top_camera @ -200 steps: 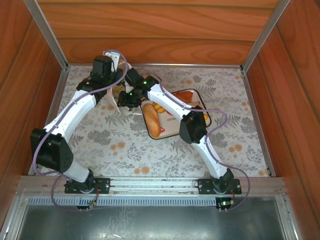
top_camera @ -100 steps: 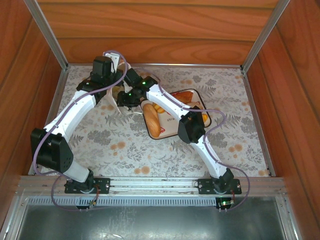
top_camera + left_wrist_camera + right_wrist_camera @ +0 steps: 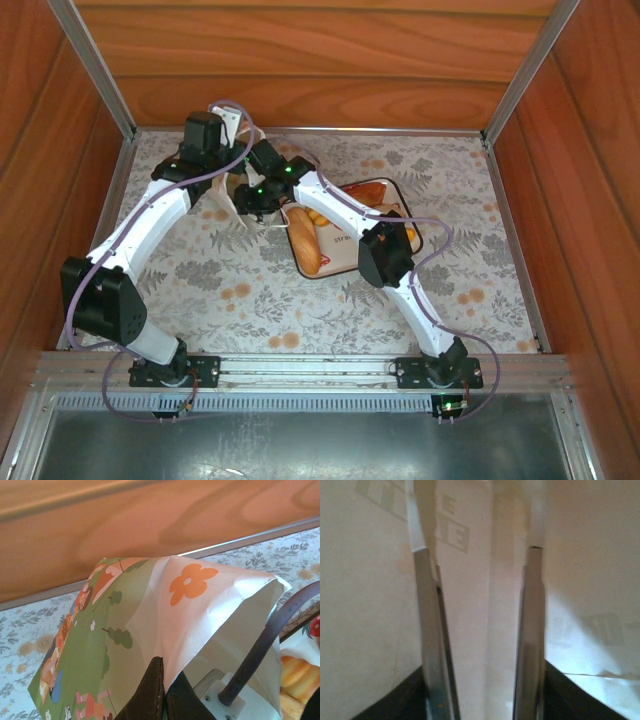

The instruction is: Take the fake bread out of the paper bag

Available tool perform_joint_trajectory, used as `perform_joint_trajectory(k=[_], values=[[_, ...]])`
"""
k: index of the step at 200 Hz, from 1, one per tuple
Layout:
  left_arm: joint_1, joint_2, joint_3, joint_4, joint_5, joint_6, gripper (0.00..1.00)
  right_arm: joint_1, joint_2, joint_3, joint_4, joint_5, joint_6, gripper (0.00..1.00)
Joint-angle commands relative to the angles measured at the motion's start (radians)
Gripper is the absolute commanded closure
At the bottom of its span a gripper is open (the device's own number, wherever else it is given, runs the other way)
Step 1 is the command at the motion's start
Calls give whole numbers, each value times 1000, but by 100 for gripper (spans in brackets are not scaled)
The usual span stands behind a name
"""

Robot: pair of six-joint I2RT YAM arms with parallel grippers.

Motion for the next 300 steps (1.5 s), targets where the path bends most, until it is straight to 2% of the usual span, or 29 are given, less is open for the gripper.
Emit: perform_joint_trajectory(k=[1,6,23,89,107,191,220,231,239,253,268,287,300], values=[[-6,9,26,-55,94,34,100,9,3,56,53,-33,-18,56],[-6,9,27,-58,93,36,100,9,3,56,55,-35,-18,57],[-4,7,26,-64,91,38,100,10,-3,47,47,-19,-20,71],[19,-10,3,-67,48,70,100,10,-91,-49,33,59,-37,97],[24,-6,-3,-67,29,79,100,10,-124,-88,43,66,-35,100],[24,0,-11,-69,-1,99,100,11,-234,-205,70,67,-33,100],[24,1,-6,-69,4,95,100,12,-232,-201,40,63,-24,100],[23,-1,-6,-69,12,96,100,11,-221,-191,34,58,-20,92],[24,0,-6,-69,18,95,100,10,-212,-180,35,47,-17,81],[23,-1,-6,-69,24,95,100,10,-190,-153,34,27,-17,70],[23,1,-3,-69,29,94,100,10,-174,-135,47,16,-15,67],[23,0,-3,-68,36,94,100,10,-147,-108,51,14,-12,57],[23,-2,-4,-69,39,93,100,10,-127,-82,40,17,-11,54]])
